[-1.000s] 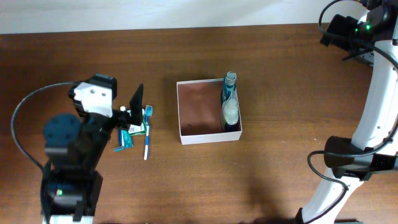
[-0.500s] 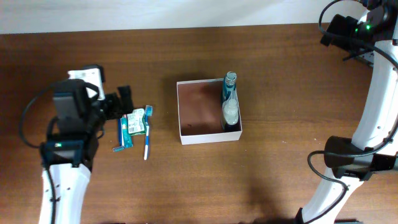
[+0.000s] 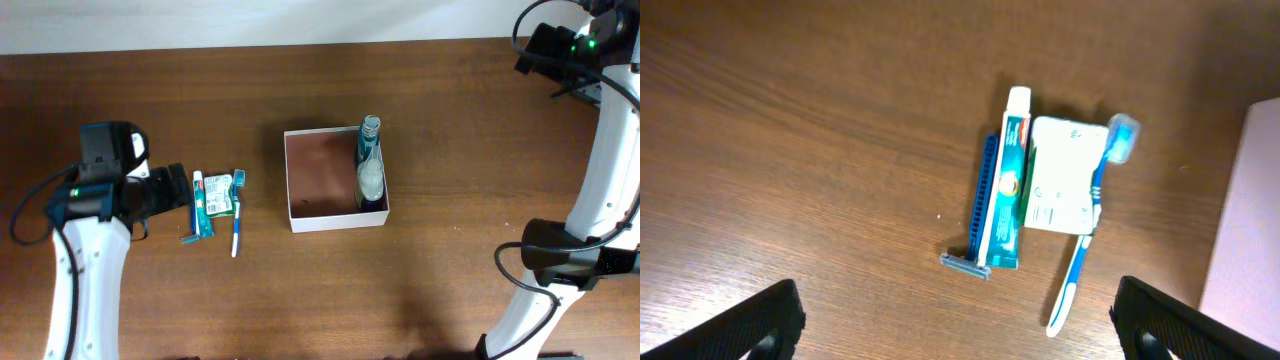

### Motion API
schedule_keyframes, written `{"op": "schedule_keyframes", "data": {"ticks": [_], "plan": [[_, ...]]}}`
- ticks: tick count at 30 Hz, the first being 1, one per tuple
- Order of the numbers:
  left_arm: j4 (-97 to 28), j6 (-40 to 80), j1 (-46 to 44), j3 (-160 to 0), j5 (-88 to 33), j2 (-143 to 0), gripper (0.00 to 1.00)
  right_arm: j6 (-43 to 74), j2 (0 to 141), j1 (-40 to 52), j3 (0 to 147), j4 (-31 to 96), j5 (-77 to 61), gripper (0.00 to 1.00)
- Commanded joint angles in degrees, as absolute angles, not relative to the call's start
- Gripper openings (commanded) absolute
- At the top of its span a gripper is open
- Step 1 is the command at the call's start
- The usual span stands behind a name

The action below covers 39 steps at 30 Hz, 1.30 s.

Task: Pack container
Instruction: 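Raise the left arm and move it over the toothpaste box, then lower the left gripper onto the blue razor and close on it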

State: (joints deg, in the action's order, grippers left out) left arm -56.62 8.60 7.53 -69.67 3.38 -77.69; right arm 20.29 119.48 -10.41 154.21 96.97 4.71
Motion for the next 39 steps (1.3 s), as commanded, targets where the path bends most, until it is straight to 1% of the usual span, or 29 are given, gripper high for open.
{"op": "schedule_keyframes", "data": {"ticks": [1,2,3,6,7,9,11,12,15,18,20,23,24,26,28,39], "plan": [[-56.8,7.4,7.7,-70.6,3.9,-80.8,1.0,19.7,118.7,-10.6,154.3,97.3,5.2,0.99],[-56.8,7.4,7.7,-70.6,3.9,-81.1,0.98,19.7,118.7,-10.6,154.3,97.3,5.2,0.98],[-56.8,7.4,7.7,-70.6,3.9,-81.4,0.93,19.7,118.7,-10.6,154.3,97.3,5.2,0.98],[-56.8,7.4,7.7,-70.6,3.9,-82.6,0.6,19.7,118.7,-10.6,154.3,97.3,5.2,0.98],[-56.8,7.4,7.7,-70.6,3.9,-83.0,0.55,19.7,118.7,-10.6,154.3,97.3,5.2,0.98],[-56.8,7.5,7.7,-70.6,3.9,-84.1,0.51,19.7,118.7,-10.6,154.3,97.3,5.2,0.98],[-56.7,7.4,7.7,-70.5,3.9,-85.5,0.34,19.7,118.7,-10.6,154.3,97.3,5.2,0.98],[-56.4,7.4,7.7,-70.5,3.9,-86.4,0.29,19.7,118.7,-10.6,154.3,97.3,5.2,0.98],[-56.0,7.4,7.7,-70.5,3.9,-88.9,0.28,19.7,118.7,-10.6,154.3,97.3,5.2,0.98],[-55.3,7.4,7.7,-70.5,3.9,-91.1,0.18,19.7,118.7,-10.6,154.3,97.3,5.2,0.99],[-54.8,7.4,7.7,-70.5,3.8,-92.2,0.18,19.7,118.7,-10.6,154.3,97.3,5.2,0.98],[-53.6,7.4,7.7,-70.5,3.8,-93.8,0.21,19.7,118.7,-10.6,154.3,97.3,5.2,0.98],[-53.4,7.4,7.7,-70.5,3.8,-94.1,0.22,19.7,118.7,-10.6,154.3,97.3,5.2,0.98],[-52.9,6.5,7.7,-70.5,3.5,-95.1,0.29,19.7,118.7,-10.6,154.3,97.3,5.2,0.98],[-52.6,5.1,7.7,-70.5,2.3,-95.9,0.31,19.7,118.7,-10.6,154.3,97.3,5.2,0.99],[-49.3,-2.5,7.7,-70.5,0.8,-100.2,0.31,19.7,118.7,-10.6,154.3,97.3,5.2,0.99]]}}
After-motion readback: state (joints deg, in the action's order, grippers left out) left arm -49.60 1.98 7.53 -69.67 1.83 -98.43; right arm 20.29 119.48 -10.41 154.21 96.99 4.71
